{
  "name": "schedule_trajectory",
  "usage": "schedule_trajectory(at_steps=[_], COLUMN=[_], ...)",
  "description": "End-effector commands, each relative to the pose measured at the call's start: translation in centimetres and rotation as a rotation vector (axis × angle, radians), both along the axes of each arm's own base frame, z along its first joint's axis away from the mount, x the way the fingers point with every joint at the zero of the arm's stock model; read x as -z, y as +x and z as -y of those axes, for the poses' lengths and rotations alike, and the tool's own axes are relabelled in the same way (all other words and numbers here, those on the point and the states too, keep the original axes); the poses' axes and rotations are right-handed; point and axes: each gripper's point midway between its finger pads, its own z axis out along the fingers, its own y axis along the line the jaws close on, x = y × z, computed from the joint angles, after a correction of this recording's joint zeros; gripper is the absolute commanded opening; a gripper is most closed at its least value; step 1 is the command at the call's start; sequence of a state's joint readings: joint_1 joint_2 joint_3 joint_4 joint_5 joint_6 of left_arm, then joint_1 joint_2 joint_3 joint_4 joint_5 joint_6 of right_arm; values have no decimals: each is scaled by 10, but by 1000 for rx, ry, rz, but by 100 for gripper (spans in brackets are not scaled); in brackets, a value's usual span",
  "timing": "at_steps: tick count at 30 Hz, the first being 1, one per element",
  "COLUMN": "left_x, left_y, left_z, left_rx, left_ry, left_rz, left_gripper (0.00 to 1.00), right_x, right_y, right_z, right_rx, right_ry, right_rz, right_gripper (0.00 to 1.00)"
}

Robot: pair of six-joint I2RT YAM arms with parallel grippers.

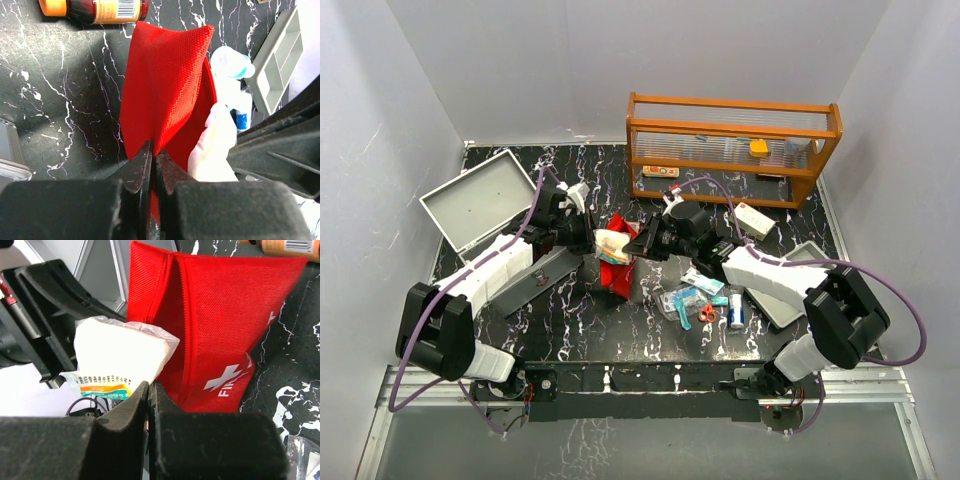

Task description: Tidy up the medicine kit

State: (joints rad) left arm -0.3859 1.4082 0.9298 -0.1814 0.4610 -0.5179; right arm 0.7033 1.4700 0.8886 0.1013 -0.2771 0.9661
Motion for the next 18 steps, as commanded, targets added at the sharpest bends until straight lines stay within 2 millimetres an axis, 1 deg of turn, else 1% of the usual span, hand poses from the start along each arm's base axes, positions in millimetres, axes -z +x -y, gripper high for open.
schedule_trajectory(at_steps=[1, 7, 12, 15, 18], left_x=[-23, -26, -27, -27, -27], left_y=[-7, -8, -10, -10, -10], left_z=[5, 12, 13, 13, 14], left_rx=[43, 66, 77, 77, 79], left_ry=[-52, -95, -100, -98, -106], left_rz=[67, 60, 60, 59, 54], left_gripper=[0, 0, 0, 0, 0], right_x=[-21, -16, -8, -6, -4], right_y=[11, 12, 13, 14, 13], right_z=[-4, -8, -11, -9, -10], right_rx=[33, 13, 12, 24, 24], right_ry=[48, 39, 32, 22, 13], right_rz=[59, 43, 16, 13, 8], right_gripper=[4, 19, 21, 23, 24])
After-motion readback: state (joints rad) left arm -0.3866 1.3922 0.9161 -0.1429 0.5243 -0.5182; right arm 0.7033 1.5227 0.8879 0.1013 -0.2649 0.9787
